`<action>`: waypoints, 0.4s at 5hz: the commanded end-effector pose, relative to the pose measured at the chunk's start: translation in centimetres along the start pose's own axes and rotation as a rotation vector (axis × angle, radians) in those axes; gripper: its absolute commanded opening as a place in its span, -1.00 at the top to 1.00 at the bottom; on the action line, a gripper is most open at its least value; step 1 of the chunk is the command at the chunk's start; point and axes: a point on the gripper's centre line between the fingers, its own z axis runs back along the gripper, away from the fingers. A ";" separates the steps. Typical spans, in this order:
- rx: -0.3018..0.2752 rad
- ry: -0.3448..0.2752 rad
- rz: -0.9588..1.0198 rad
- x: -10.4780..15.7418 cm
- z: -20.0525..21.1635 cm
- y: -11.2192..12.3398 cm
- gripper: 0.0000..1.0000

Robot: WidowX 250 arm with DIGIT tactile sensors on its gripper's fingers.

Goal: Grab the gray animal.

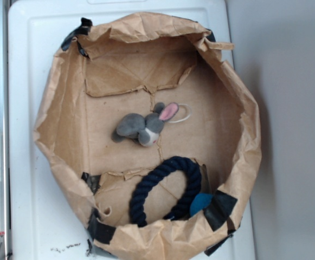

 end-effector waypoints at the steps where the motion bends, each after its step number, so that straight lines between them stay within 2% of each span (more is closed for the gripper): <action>1: 0.000 0.000 0.000 0.0 0.0 0.0 -1.00; 2: 0.021 -0.005 0.028 2.1 -0.8 0.2 -1.00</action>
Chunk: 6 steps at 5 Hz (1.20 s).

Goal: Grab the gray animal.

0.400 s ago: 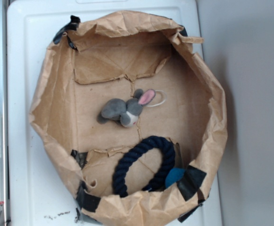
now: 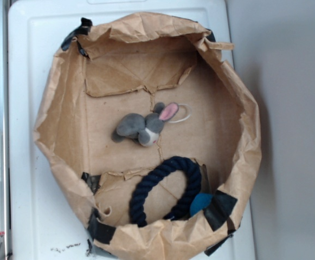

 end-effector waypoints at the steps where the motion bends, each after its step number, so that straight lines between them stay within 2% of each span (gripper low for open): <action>1: 0.002 -0.030 -0.063 5.0 -2.0 -0.3 -1.00; 2: 0.000 -0.055 -0.301 7.0 -3.4 -1.6 -1.00; 3: -0.004 -0.023 -0.457 6.7 -5.1 -0.2 -1.00; 4: 0.012 -0.065 -0.526 7.8 -6.6 1.3 -1.00; 5: 0.043 -0.041 -0.540 8.6 -8.3 2.9 -1.00; 6: 0.043 -0.041 -0.540 8.6 -8.3 2.9 -1.00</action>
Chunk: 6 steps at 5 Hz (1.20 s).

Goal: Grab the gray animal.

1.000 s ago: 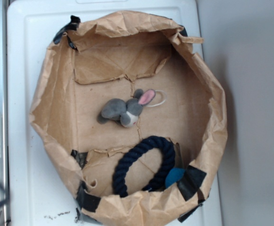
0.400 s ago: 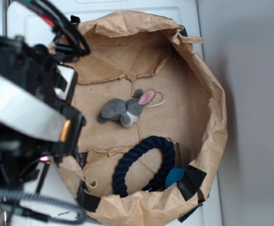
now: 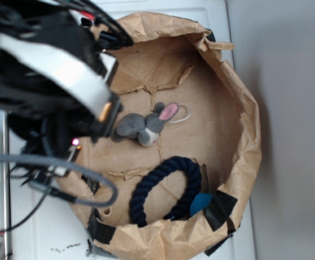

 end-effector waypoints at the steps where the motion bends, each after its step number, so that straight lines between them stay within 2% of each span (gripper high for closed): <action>1: 0.017 -0.023 0.012 0.2 0.6 0.1 -1.00; 3: 0.017 -0.023 0.012 0.2 0.6 0.1 -1.00; 4: 0.006 -0.057 0.078 5.7 -2.0 -0.4 -1.00; 5: 0.022 -0.074 0.134 10.4 -5.1 1.1 -1.00; 6: 0.068 -0.142 0.168 14.2 -7.0 3.0 -1.00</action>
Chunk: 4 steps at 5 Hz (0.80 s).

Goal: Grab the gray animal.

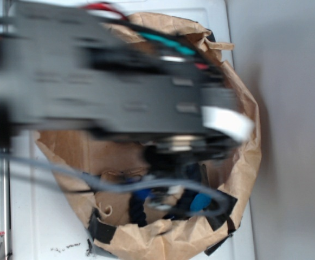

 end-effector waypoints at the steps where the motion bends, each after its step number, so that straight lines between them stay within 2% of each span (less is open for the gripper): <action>1: 0.032 -0.146 0.024 3.9 -0.8 0.9 -1.00; 2: 0.038 -0.156 0.032 2.3 -1.9 1.1 -1.00; 3: 0.049 -0.172 0.005 -0.7 -1.3 1.3 -1.00; 4: 0.028 -0.193 -0.014 -3.1 0.5 1.5 -1.00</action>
